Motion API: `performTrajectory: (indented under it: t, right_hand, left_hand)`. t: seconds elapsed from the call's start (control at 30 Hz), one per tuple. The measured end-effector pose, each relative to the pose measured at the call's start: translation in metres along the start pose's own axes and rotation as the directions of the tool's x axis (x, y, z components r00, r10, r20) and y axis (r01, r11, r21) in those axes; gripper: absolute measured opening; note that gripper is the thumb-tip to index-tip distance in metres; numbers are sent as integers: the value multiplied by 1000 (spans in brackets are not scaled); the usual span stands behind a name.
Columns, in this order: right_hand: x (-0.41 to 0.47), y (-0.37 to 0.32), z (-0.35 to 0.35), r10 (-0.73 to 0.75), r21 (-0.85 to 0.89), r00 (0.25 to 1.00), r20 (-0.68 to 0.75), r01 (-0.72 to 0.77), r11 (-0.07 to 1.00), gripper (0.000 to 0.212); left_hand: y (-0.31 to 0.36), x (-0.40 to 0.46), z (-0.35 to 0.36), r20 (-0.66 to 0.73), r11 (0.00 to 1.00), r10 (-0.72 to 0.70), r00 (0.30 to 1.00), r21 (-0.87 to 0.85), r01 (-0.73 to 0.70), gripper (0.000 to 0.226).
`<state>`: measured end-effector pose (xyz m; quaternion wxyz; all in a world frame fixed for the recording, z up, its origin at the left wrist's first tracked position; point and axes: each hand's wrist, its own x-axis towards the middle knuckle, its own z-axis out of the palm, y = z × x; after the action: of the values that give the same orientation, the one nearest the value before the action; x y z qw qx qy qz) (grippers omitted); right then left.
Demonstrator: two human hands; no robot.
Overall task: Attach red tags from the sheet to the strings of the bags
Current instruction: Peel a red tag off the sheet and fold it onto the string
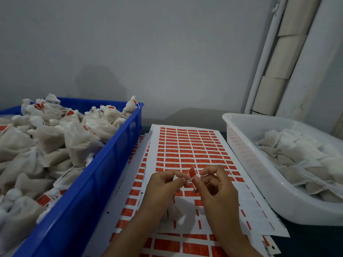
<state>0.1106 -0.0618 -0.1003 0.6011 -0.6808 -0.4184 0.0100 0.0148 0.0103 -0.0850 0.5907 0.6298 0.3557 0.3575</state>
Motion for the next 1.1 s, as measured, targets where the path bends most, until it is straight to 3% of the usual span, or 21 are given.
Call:
performTrajectory:
  t: [0.17,0.37,0.5,0.83,1.0,1.1]
  right_hand:
    - [0,-2,-2,0,5,1000,-11,0,1000,26]
    - [-1,-3,-2,3,-62,997,82,2,998,23]
    - [1,1,-3,29,-121,989,144,-11,993,39]
    - [6,6,-4,212,167,922,324,-276,947,21]
    - [7,6,-5,184,177,926,331,-253,951,27]
    - [7,7,-6,205,175,916,345,-277,945,18]
  left_hand:
    - [1,-1,0,60,998,57,997,7,-58,8]
    - [-4,3,-4,19,993,114,993,36,-114,7]
    - [-8,8,-7,-10,989,105,994,108,-103,9]
    - [-8,11,-12,137,979,135,981,134,-153,16]
    - [-8,10,-12,171,982,128,977,116,-149,17]
    - [-8,10,-12,169,980,124,978,133,-147,17]
